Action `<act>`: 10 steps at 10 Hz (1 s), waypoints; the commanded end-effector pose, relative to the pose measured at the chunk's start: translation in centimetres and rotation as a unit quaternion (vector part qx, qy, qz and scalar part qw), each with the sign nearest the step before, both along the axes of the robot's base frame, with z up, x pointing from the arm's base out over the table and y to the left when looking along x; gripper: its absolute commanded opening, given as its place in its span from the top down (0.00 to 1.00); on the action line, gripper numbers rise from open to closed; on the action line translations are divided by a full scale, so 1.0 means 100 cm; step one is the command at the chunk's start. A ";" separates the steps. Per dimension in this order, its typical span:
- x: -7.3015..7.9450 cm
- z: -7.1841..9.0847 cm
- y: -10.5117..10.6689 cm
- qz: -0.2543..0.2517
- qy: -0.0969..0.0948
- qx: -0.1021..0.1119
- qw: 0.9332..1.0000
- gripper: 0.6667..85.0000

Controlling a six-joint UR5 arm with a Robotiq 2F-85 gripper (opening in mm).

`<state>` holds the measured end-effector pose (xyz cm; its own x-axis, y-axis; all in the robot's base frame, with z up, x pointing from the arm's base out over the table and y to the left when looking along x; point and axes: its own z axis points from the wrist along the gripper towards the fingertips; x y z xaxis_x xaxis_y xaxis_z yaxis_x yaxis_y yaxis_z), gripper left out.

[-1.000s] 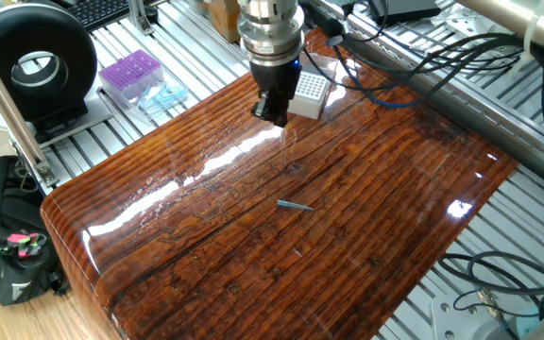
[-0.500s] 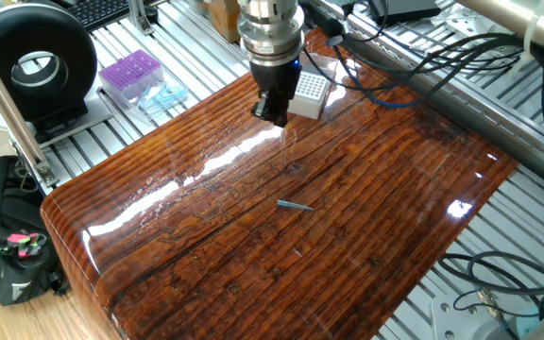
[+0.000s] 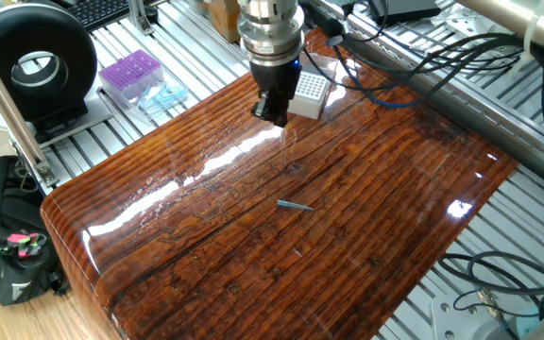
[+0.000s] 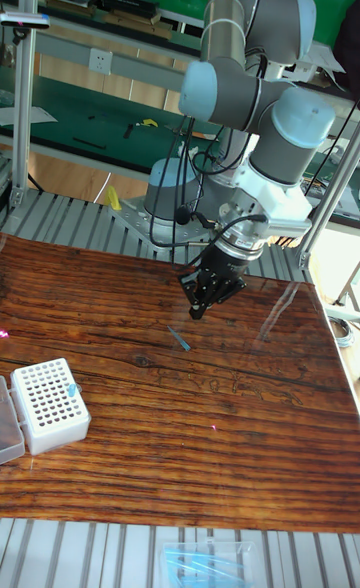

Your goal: Insert a medium pipette tip into the holder for medium pipette tips

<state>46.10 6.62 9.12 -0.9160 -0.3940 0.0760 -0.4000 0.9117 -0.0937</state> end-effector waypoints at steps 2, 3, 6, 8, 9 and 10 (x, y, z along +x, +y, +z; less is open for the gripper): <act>-0.009 -0.008 0.008 0.005 -0.004 0.006 1.000 1.00; -0.011 -0.010 0.007 0.007 -0.004 0.006 1.000 1.00; -0.008 -0.014 0.000 0.020 -0.013 0.000 1.000 1.00; -0.001 -0.014 0.002 0.025 -0.024 0.002 0.999 1.00; 0.001 -0.014 0.002 0.024 -0.028 0.004 0.999 1.00; 0.000 -0.015 0.004 0.021 -0.028 0.008 0.999 1.00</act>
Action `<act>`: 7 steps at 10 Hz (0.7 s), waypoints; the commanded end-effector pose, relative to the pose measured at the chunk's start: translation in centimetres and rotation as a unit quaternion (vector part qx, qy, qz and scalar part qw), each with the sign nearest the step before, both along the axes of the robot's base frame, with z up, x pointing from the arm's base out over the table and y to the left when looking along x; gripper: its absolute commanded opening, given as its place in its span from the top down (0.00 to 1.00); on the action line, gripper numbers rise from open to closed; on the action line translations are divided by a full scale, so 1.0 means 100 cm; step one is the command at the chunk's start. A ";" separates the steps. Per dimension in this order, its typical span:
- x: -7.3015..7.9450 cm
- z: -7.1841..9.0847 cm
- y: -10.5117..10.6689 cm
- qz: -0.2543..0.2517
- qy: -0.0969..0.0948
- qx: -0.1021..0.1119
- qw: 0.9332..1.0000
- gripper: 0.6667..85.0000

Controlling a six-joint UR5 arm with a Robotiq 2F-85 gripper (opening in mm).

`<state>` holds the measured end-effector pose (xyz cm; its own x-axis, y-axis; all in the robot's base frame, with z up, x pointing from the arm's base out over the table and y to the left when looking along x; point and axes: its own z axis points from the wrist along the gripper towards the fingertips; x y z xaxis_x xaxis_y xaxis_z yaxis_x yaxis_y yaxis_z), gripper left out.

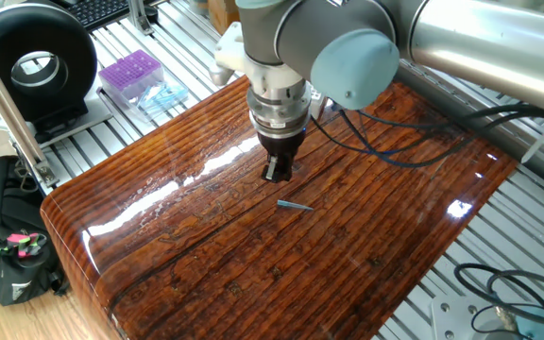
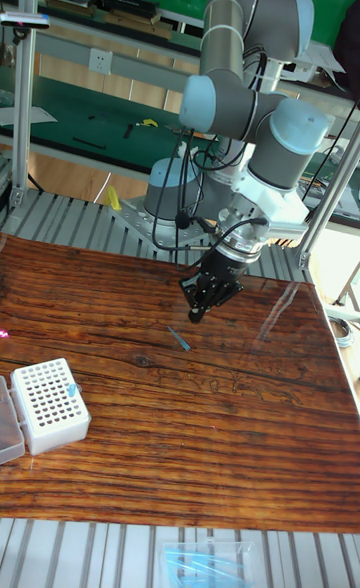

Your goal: Insert a medium pipette tip into the holder for medium pipette tips

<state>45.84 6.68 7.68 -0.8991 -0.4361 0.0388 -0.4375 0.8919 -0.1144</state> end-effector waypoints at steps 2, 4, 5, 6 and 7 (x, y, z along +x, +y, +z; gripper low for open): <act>-0.006 -0.001 0.010 -0.016 0.009 0.021 1.000 1.00; -0.038 0.001 0.015 -0.033 0.070 0.029 0.997 1.00; -0.034 0.000 0.019 -0.021 0.063 0.037 0.997 1.00; -0.029 0.000 0.009 -0.008 0.054 0.019 0.998 1.00; -0.032 0.002 -0.007 -0.025 0.058 -0.013 0.998 1.00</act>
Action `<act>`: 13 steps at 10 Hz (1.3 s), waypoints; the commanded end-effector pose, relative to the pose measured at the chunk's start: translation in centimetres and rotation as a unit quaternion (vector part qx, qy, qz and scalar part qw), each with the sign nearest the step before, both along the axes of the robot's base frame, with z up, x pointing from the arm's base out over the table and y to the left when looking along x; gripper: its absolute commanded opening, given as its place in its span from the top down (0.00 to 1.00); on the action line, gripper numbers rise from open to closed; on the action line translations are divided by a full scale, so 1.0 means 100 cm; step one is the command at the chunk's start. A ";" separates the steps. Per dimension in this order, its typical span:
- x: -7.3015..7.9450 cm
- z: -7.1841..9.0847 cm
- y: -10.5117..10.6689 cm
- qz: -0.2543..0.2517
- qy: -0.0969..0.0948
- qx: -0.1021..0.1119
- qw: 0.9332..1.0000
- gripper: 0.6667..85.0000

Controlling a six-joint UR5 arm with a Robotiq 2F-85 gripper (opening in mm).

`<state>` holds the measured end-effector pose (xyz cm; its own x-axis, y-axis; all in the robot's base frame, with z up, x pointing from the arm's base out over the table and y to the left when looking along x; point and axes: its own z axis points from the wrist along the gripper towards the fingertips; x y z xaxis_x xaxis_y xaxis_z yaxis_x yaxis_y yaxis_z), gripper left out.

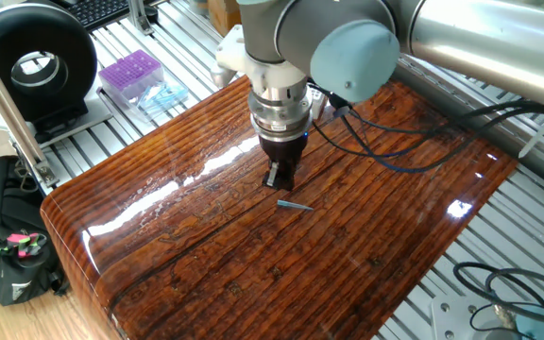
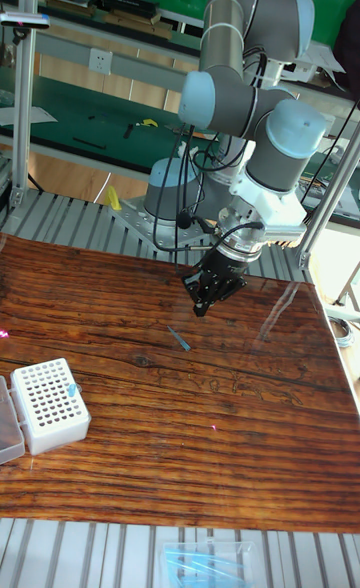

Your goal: Insert a medium pipette tip into the holder for medium pipette tips

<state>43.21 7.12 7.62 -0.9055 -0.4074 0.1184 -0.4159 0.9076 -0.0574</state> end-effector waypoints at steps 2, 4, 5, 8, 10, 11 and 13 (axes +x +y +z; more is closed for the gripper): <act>0.007 -0.003 -0.022 0.009 0.023 -0.067 0.997 0.85; 0.018 -0.011 0.001 0.002 0.044 -0.073 0.996 0.79; 0.027 -0.005 0.002 -0.002 0.049 -0.100 0.994 0.63; 0.050 -0.007 -0.001 0.022 0.070 -0.096 0.993 0.61; 0.054 -0.022 -0.004 0.006 0.084 -0.088 0.993 0.60; 0.048 -0.030 0.001 -0.001 0.101 -0.075 0.992 0.60; 0.024 -0.033 0.012 -0.019 0.140 -0.062 0.988 0.60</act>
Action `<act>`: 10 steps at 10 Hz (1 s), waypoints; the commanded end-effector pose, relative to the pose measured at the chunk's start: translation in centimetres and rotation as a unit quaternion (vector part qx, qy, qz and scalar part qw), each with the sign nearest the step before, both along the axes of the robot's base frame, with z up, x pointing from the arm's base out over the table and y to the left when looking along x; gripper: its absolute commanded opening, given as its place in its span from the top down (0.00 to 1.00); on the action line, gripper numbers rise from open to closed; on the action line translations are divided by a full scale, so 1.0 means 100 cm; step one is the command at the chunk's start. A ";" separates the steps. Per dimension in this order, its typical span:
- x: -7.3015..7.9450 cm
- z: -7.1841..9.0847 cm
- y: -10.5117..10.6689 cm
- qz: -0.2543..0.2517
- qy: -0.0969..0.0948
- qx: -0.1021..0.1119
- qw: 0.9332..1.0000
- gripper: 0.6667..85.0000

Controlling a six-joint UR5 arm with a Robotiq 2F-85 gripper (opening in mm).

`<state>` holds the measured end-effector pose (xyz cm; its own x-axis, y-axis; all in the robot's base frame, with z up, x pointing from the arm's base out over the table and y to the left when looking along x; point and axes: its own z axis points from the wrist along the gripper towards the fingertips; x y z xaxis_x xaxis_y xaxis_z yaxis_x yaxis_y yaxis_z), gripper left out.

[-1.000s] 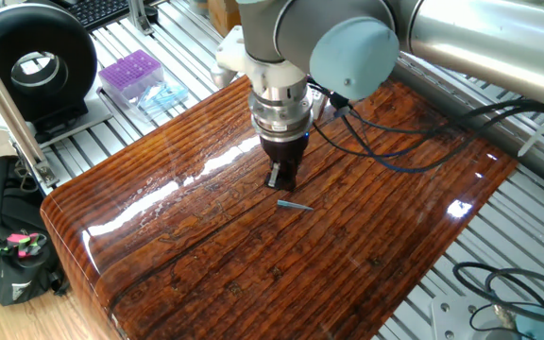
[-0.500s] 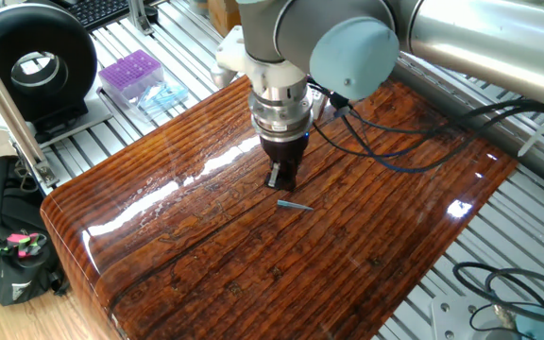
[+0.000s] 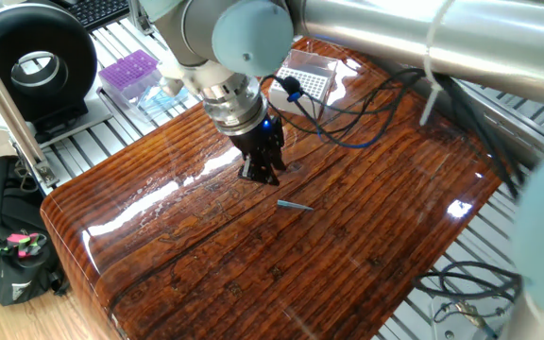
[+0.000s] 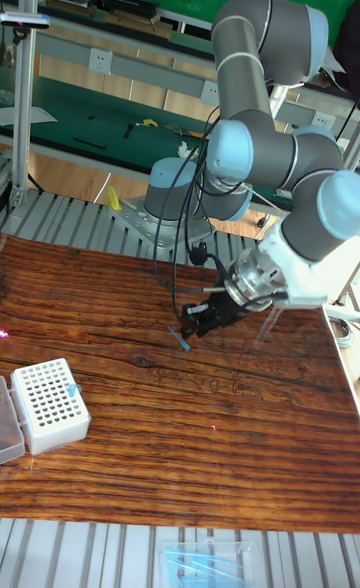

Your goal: Insert a medium pipette tip into the holder for medium pipette tips

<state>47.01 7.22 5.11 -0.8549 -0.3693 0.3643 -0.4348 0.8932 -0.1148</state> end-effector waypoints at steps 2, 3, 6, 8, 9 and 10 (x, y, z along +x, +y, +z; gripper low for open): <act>-0.013 -0.017 0.005 -0.030 0.030 0.006 0.999 0.62; -0.010 -0.022 0.002 -0.029 0.025 0.005 0.999 0.62; -0.010 -0.024 0.005 -0.034 0.025 0.007 0.999 0.62; -0.020 -0.014 -0.005 -0.039 0.042 -0.017 0.998 0.63; -0.021 -0.012 -0.013 -0.026 0.049 -0.028 0.998 0.63; -0.025 -0.010 -0.012 -0.020 0.059 -0.024 0.998 0.63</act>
<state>45.31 6.50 3.54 -0.8419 -0.3111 0.4409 -0.3962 0.9111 -0.1138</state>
